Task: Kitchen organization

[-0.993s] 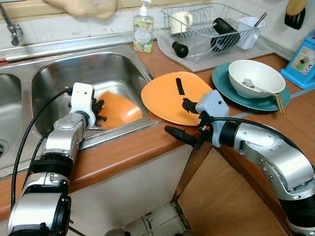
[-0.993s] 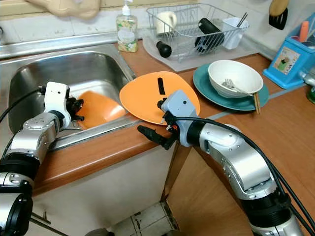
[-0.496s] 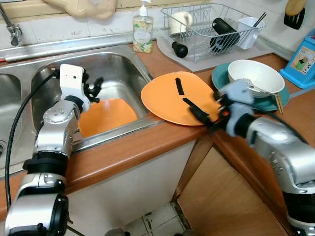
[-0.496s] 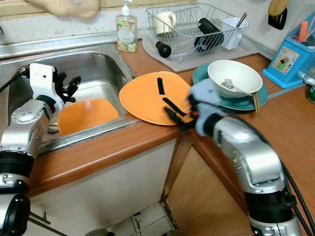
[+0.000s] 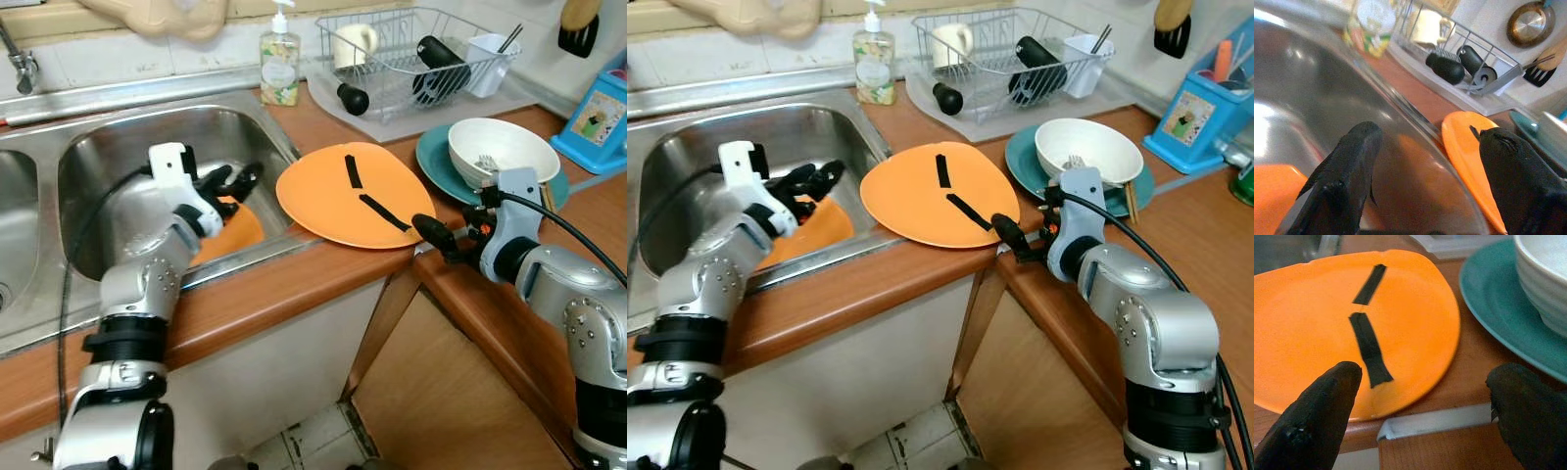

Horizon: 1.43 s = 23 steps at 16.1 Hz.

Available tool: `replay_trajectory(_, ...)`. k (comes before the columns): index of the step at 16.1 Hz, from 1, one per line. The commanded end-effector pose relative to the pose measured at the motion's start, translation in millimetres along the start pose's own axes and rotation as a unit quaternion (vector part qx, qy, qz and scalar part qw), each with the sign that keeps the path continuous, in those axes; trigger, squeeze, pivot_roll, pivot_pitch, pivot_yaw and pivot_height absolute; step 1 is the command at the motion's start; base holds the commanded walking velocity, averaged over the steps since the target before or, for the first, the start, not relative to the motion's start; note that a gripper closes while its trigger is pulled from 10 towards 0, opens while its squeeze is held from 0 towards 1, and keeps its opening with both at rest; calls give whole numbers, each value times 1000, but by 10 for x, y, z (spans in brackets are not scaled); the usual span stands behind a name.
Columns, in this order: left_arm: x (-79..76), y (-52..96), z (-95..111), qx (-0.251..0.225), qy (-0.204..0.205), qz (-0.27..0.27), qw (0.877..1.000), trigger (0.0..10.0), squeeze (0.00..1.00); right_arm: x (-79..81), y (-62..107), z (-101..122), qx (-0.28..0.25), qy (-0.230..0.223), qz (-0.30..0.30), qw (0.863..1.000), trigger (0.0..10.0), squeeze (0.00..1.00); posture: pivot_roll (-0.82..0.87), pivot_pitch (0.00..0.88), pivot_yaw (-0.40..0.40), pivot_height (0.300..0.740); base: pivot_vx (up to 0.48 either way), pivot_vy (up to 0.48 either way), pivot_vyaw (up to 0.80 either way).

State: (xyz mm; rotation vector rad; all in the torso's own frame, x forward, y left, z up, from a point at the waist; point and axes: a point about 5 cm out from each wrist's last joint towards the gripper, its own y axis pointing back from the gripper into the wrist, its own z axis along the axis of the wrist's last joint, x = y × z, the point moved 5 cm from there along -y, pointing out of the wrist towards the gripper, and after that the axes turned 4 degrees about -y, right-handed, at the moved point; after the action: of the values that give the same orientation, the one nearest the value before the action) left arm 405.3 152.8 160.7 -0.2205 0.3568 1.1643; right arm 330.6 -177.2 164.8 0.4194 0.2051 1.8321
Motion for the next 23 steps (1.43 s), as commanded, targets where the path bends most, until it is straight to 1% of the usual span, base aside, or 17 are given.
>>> replay_trajectory(1, -1, -60, -43, 16, 40, 3, 999, 10000, 0, -40, 13, -16, 5, -23, -8, 1000, 10000, 855, -171, 0, 1, 740, 0, 0, 0)
replay_trajectory(2, -10, -96, -104, 28, 62, 1, 998, 10000, 0, -39, -11, -50, 10, -39, -4, 999, 10000, 4, -171, 0, 4, 740, 0, 0, 0)
replay_trajectory(4, -52, -141, -180, 43, 87, -9, 995, 10000, 0, -23, -49, -92, 15, -60, 6, 998, 10000, 0, -172, 0, 6, 740, 0, 0, 0)
replay_trajectory(5, -115, -186, -234, 51, 101, -21, 993, 10000, 0, 12, -94, -130, 21, -72, 16, 997, 10000, 0, -173, 0, 11, 740, 0, 0, 0)
replay_trajectory(8, -202, -265, -262, 56, 136, -31, 989, 10000, 0, 104, -162, -168, 31, -85, 39, 995, 10000, 0, -174, 0, 15, 740, 0, 0, 0)
replay_trajectory(9, -239, -301, -294, 66, 141, -36, 987, 10000, 0, 163, -202, -179, 34, -84, 51, 995, 10000, 0, -174, 0, 16, 740, 0, 0, 0)
replay_trajectory(10, -271, -315, -346, 74, 137, -40, 987, 10000, 0, 226, -239, -168, 30, -79, 64, 994, 10000, 0, -170, 0, 16, 740, 0, 0, 0)
replay_trajectory(11, -285, -319, -367, 77, 135, -43, 987, 10000, 0, 253, -254, -166, 30, -78, 70, 994, 10000, 0, -170, 0, 16, 740, 0, 0, 0)
replay_trajectory(12, -338, -326, -404, 80, 142, -56, 985, 10000, 0, 340, -282, -144, 24, -73, 90, 993, 10000, 0, -168, 0, 18, 740, 0, 0, 0)
replay_trajectory(13, -338, -326, -404, 80, 142, -56, 985, 10000, 0, 340, -282, -144, 24, -73, 90, 993, 10000, 0, -168, 0, 18, 740, 0, 0, 0)
replay_trajectory(15, -423, -331, -453, 87, 166, -78, 979, 10000, 0, 464, -307, -102, 11, -66, 117, 991, 10000, 0, -166, 0, 18, 740, 0, 0, 0)
replay_trajectory(16, -429, -338, -452, 83, 173, -81, 978, 2353, 0, 507, -312, -86, 6, -60, 128, 990, 10000, 0, -166, 0, 18, 740, 0, 0, 0)
replay_trajectory(17, -433, -342, -441, 76, 181, -83, 977, 0, 0, 539, -317, -77, 3, -57, 135, 989, 10000, 0, -166, 0, 18, 740, 0, 0, 0)
replay_trajectory(18, -432, -342, -427, 71, 187, -85, 976, 0, 0, 552, -320, -70, 0, -55, 139, 989, 10000, 0, -166, 0, 18, 740, 0, 0, 0)
replay_trajectory(19, -413, -335, -348, 47, 208, -90, 973, 0, 0, 566, -325, -55, -7, -48, 142, 989, 10000, 0, -163, 0, 15, 740, 0, 0, 0)
replay_trajectory(20, -400, -330, -301, 34, 216, -93, 971, 0, 0, 565, -327, -48, -10, -46, 142, 989, 10000, 0, -162, 0, 13, 740, 0, 0, 0)
replay_trajectory(23, -368, -311, -262, 23, 214, -96, 972, 0, 0, 570, -331, -37, -16, -39, 145, 988, 10000, 0, -158, 0, 9, 740, 0, 0, 0)
